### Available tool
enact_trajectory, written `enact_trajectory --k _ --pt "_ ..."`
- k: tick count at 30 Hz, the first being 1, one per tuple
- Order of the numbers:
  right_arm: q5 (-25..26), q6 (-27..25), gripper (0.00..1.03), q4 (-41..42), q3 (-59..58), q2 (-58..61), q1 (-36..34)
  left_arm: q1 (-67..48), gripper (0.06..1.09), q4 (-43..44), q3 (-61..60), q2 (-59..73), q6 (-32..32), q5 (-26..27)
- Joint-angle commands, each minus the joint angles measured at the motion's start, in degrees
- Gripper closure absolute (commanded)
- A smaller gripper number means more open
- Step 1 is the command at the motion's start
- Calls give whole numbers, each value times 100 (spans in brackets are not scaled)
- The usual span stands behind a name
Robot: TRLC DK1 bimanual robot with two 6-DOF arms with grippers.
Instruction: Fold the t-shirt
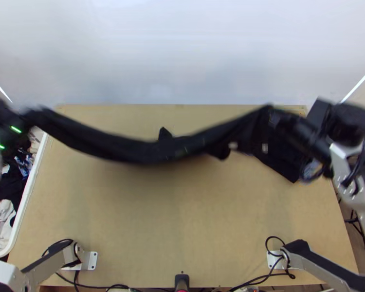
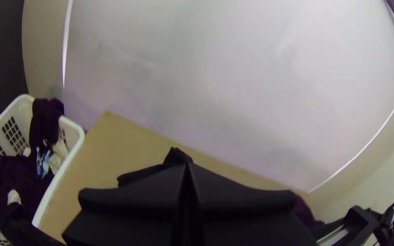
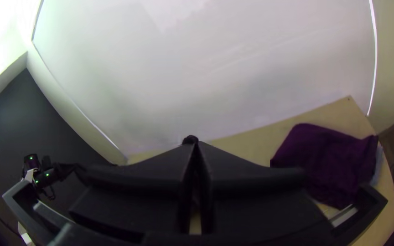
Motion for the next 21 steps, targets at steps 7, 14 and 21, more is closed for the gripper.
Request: enact_trajectory --k 7,14,21 --pt "-149 51 100 73 -2472 -871 38 -1058 105 -874 -3192 -667 2323 -500" --pt "-166 -142 100 301 -2463 -423 -182 -1120 105 -1665 -3359 -561 3404 -474" --pt "-175 -177 100 556 -2472 25 -252 -1928 105 -2386 -3200 -289 3764 -184"
